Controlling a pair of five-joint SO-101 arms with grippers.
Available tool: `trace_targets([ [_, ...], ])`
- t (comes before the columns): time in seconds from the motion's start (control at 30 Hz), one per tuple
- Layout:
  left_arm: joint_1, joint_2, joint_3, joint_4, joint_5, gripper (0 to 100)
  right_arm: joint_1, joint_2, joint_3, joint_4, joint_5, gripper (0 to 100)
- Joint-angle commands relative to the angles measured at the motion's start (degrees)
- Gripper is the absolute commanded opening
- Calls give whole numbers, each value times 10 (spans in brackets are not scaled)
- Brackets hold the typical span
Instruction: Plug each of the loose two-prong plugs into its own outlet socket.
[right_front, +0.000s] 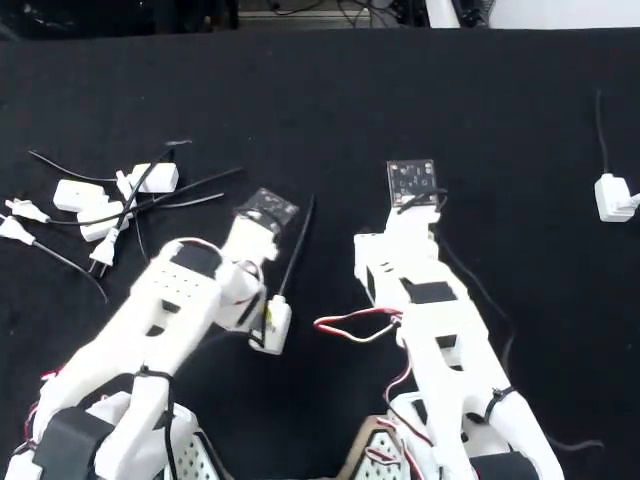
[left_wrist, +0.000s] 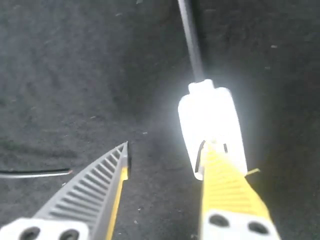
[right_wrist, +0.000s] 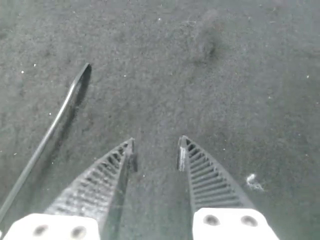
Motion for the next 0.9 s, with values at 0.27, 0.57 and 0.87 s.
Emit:
trace_targets([
  [0.27, -34, 1, 22, -38, 2, 223, 9, -22, -7, 3, 6, 134],
  [0.57, -34, 2, 59, -105, 4, 223, 9, -22, -7, 3, 6, 134],
  [0.87, -87, -4, -54, -10, 2, 223, 9, -22, -7, 3, 6, 134],
])
